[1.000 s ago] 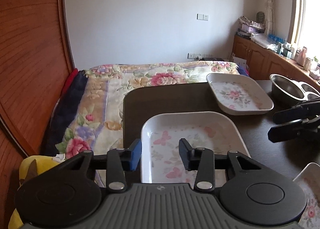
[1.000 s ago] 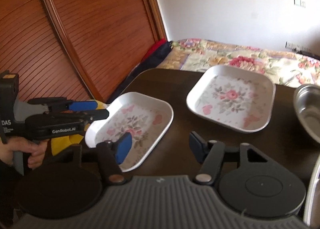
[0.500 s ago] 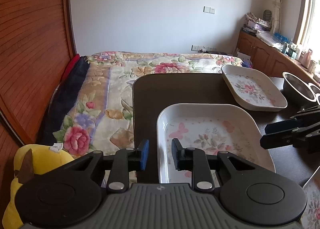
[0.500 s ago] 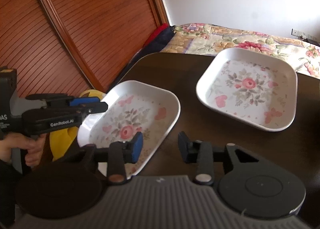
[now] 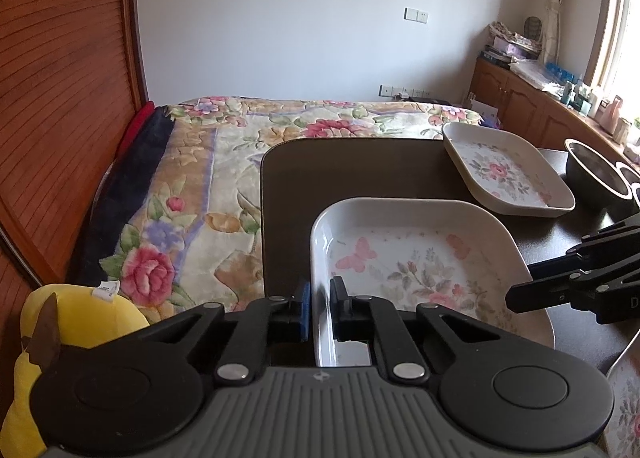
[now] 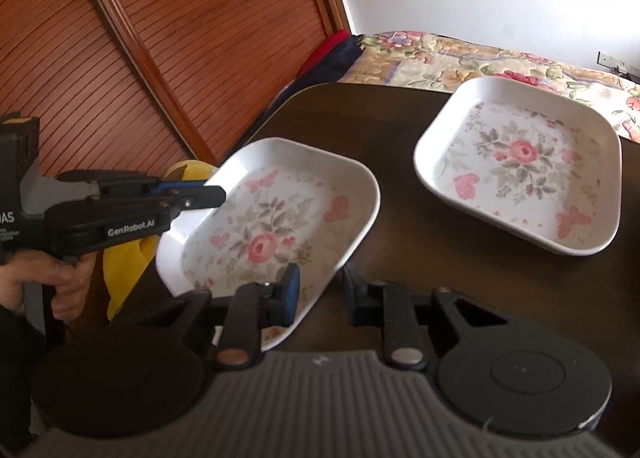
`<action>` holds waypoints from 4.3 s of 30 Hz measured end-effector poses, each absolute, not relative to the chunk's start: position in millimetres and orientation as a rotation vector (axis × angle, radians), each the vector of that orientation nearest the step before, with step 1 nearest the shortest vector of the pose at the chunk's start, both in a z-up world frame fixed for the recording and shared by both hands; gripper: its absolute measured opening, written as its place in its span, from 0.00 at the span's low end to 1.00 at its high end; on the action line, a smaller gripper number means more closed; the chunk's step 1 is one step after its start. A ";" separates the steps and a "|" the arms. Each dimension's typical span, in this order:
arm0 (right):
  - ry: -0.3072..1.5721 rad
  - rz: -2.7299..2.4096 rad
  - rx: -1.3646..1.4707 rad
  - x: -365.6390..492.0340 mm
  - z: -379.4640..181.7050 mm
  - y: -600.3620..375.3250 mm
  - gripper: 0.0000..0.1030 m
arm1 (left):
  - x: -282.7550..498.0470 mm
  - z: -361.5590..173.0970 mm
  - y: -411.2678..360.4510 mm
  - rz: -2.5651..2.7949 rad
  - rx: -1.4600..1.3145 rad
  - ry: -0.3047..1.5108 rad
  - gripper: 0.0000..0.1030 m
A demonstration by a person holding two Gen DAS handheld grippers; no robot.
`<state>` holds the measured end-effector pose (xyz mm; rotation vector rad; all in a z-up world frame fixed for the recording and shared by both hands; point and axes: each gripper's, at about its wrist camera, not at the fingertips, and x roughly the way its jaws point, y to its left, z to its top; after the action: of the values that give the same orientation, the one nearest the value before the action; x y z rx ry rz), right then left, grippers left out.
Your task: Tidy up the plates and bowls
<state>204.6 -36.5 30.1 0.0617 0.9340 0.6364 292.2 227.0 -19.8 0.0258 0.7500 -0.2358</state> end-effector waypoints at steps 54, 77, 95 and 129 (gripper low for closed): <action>0.669 0.554 0.120 75.1 77.0 -155.3 0.07 | 122.7 39.2 120.2 -0.307 0.080 0.555 0.37; 0.725 0.556 0.155 36.0 41.4 -176.1 0.07 | 90.8 6.3 100.6 -0.329 0.056 0.604 0.37; 0.754 0.510 0.123 35.6 23.2 -163.8 0.11 | 114.2 -15.0 93.8 -0.290 0.055 0.645 0.38; 0.544 0.436 0.082 27.2 65.0 -204.5 0.55 | 105.9 25.6 98.8 -0.269 0.013 0.448 0.86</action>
<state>27.2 -204.5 65.0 0.0817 0.5436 0.4360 105.9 98.8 25.6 0.0132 0.4484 -0.2687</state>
